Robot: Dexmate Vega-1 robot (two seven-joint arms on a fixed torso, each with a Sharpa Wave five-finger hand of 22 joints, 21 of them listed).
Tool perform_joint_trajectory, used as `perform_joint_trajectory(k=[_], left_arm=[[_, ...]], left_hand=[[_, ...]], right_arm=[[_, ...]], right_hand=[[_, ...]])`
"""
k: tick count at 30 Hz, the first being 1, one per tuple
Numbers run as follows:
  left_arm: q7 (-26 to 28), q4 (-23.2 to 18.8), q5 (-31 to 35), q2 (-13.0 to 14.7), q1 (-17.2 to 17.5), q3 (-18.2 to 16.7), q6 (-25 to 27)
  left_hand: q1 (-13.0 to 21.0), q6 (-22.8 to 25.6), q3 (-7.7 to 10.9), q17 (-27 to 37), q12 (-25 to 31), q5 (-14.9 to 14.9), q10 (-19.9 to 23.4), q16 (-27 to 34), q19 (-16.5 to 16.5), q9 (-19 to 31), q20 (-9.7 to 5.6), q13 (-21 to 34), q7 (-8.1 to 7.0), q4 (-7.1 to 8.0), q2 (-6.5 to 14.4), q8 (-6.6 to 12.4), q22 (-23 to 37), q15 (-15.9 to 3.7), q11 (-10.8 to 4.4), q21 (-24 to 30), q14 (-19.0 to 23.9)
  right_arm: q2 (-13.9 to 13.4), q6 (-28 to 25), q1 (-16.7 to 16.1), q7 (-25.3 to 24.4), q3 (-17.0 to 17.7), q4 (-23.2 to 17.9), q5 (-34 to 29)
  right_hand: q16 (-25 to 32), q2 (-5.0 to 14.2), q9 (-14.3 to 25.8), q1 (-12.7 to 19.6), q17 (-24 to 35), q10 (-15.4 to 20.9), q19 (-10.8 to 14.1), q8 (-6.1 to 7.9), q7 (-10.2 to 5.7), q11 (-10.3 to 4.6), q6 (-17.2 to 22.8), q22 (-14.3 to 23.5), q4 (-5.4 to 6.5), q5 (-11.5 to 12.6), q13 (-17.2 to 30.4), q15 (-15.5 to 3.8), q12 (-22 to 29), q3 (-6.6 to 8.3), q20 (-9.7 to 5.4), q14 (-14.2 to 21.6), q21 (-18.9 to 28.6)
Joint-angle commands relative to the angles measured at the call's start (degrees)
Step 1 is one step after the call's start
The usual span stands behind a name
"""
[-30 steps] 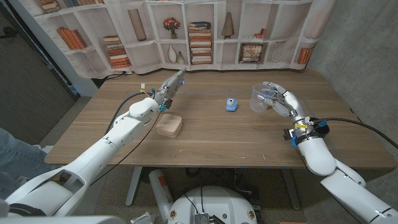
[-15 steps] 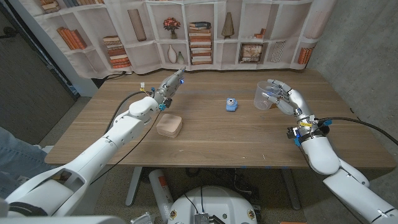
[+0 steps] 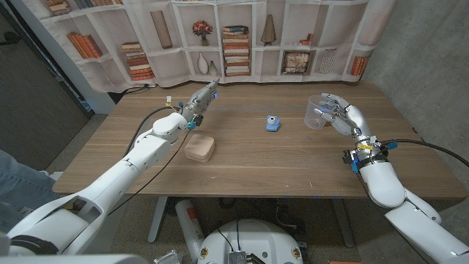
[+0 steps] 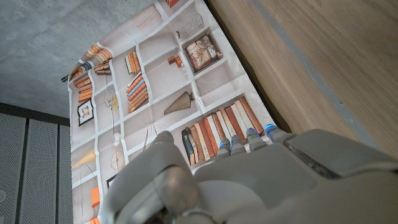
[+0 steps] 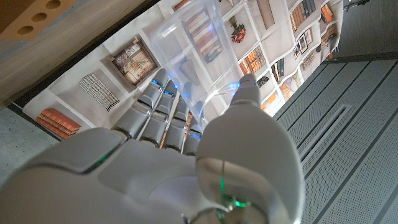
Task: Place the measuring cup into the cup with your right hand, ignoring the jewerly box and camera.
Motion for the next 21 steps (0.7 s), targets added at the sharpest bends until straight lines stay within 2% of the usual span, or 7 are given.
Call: perform_joint_trajectory(k=[1, 21], left_arm=[[-0.9, 1.53, 0.28, -0.76, -1.17, 0.72, 0.19], [-0.59, 1.04, 1.41, -0.61, -2.04, 1.31, 1.21]], left_hand=[[0.22, -0.58, -0.01, 0.24, 0.22, -0.19, -1.94, 0.0, -7.45, 0.29, 0.33, 0.28, 0.14, 0.01, 0.42, 0.14, 0.14, 0.29, 0.32, -0.02, -5.16], [0.27, -0.57, -0.05, 0.23, 0.33, -0.21, -1.71, 0.0, -7.48, 0.29, 0.3, 0.28, 0.17, -0.01, 0.48, 0.16, 0.14, 0.27, 0.11, -0.03, -5.23]], right_arm=[[1.44, -1.3, -1.81, -1.63, 2.02, -1.03, -1.47], [3.49, -1.69, -4.28, -2.49, 4.94, -1.96, -1.77]], right_hand=[[0.1, 0.58, 0.22, 0.38, 0.08, 0.43, 0.41, 0.2, -1.71, 0.16, 2.22, -0.02, 0.14, -0.05, 0.21, -5.1, 0.04, 0.47, -4.19, 0.55, 0.06], [-0.04, 0.62, 0.27, 0.7, 0.21, 0.52, 0.45, 0.18, -1.69, 0.0, 2.61, -0.03, 0.13, -0.49, 0.24, -5.18, -0.08, 0.65, -4.27, 0.6, -0.03]])
